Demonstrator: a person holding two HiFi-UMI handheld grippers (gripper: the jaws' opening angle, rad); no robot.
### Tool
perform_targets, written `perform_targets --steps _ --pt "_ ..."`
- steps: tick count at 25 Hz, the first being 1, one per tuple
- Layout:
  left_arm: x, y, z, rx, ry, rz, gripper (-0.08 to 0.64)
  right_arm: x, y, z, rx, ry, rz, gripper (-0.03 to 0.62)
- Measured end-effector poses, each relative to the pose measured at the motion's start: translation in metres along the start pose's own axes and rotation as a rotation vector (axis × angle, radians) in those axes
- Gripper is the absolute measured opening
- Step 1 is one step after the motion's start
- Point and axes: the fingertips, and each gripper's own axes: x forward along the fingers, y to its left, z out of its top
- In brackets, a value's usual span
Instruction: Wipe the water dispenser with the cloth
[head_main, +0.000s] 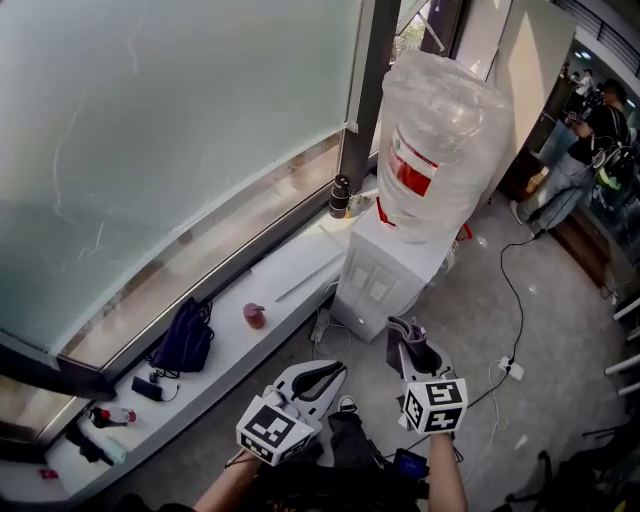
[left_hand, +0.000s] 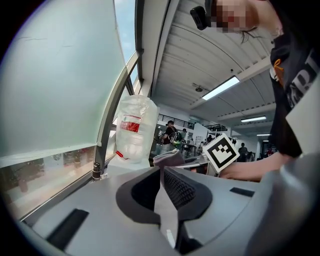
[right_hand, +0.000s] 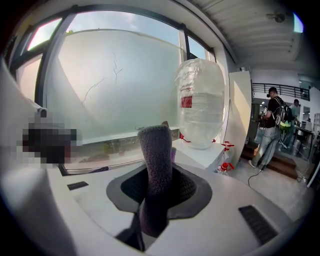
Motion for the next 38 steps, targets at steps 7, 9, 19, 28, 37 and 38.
perform_targets --steps 7,9,19,28,37,38 --pt "0.043 0.028 -0.003 0.029 -0.002 0.093 0.034 0.072 -0.071 0.008 -0.148 0.034 -0.021 0.106" --pt "0.055 0.035 -0.006 0.013 -0.004 0.123 0.032 0.096 -0.091 0.006 -0.184 0.044 -0.031 0.106" --pt "0.106 0.058 -0.05 -0.028 0.014 0.209 0.032 0.199 -0.15 -0.039 -0.433 0.104 -0.155 0.106" --pt "0.121 0.094 -0.107 -0.079 0.031 0.294 0.034 0.228 -0.143 -0.065 -0.555 0.025 -0.267 0.106" --pt "0.11 0.136 -0.163 -0.117 0.018 0.415 0.034 0.289 -0.132 -0.141 -0.508 0.158 -0.201 0.106" --pt "0.109 0.14 -0.171 -0.125 0.017 0.424 0.032 0.297 -0.131 -0.151 -0.511 0.172 -0.196 0.106"
